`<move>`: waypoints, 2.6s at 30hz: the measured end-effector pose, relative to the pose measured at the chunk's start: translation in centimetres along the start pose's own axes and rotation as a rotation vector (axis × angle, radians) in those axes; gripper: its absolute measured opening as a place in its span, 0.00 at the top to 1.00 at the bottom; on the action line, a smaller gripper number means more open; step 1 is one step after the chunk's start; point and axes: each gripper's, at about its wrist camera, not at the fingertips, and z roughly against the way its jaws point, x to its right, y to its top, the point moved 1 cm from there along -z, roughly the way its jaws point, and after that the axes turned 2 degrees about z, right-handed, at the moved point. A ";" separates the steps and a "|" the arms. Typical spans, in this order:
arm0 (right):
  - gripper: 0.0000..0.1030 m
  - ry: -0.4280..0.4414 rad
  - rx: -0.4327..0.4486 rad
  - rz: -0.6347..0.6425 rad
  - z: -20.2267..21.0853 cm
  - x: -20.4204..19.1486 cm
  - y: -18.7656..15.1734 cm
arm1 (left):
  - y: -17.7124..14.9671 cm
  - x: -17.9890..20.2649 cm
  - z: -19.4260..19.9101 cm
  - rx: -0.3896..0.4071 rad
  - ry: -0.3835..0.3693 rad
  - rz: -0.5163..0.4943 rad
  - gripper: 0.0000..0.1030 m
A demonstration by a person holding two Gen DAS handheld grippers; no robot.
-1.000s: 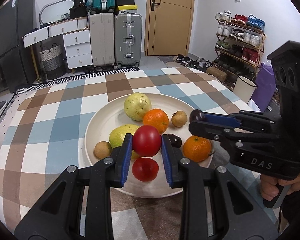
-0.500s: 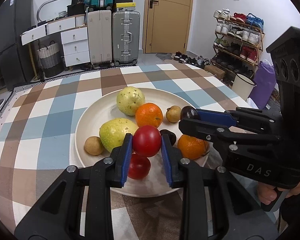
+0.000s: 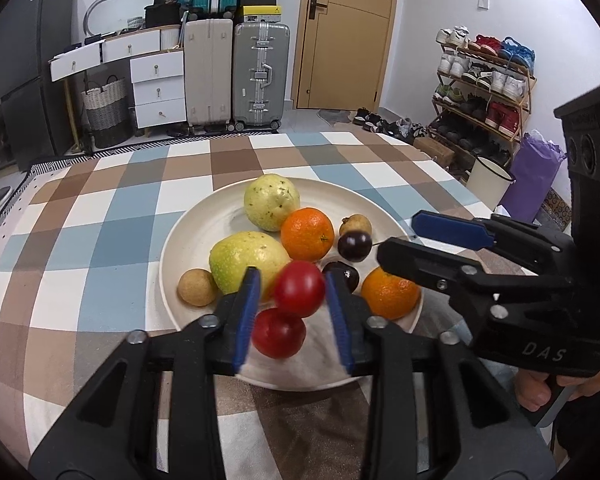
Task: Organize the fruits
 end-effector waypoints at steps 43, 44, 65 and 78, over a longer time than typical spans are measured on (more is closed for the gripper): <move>0.00 -0.059 0.112 0.065 6.8 -2.5 -3.7 | -4.8 -2.3 8.7 0.178 0.108 0.069 0.00; 0.00 -0.060 0.111 0.067 6.8 -2.5 -3.7 | -4.8 -2.2 8.8 0.178 0.105 0.068 0.00; 0.00 -0.060 0.110 0.066 6.7 -2.6 -3.7 | -4.8 -2.1 8.8 0.181 0.108 0.061 0.00; 0.00 -0.060 0.109 0.067 6.7 -2.6 -3.6 | -4.8 -2.0 8.7 0.181 0.109 0.061 0.00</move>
